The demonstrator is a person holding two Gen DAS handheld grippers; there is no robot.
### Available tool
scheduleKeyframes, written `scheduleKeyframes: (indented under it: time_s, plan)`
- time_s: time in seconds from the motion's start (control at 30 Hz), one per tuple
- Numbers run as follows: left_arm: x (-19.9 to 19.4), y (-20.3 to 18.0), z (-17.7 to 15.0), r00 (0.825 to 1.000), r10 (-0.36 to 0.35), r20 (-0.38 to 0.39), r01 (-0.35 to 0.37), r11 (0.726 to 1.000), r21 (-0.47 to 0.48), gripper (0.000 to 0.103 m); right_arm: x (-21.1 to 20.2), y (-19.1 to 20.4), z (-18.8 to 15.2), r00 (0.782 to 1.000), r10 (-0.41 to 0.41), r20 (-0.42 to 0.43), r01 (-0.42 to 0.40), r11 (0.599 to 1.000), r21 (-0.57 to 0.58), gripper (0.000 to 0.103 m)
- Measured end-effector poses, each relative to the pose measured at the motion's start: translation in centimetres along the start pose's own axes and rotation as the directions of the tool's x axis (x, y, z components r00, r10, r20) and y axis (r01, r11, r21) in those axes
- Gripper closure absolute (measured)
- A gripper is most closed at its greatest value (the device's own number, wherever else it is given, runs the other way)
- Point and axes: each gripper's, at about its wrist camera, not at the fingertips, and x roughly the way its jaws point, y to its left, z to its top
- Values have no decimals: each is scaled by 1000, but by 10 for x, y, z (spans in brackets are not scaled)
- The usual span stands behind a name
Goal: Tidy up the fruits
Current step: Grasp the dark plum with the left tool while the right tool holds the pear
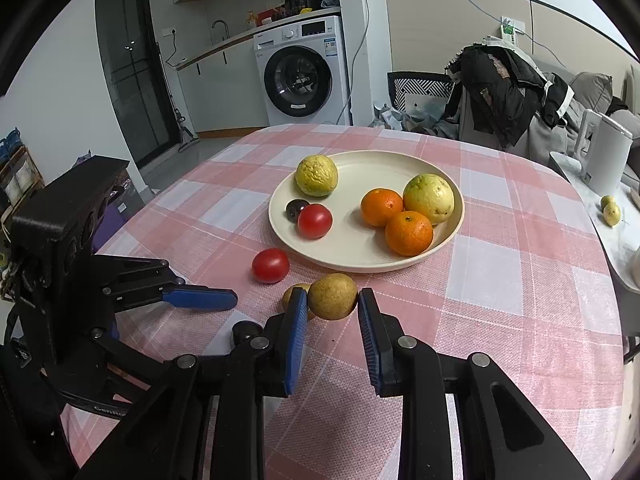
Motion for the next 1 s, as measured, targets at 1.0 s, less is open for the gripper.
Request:
scheduleKeyframes:
  time_s: [1.0]
  plan:
    - [-32,15,7,986,70,152,-64,997,-45,82,-15,1,4,997,19,81,-21,1000,22,76]
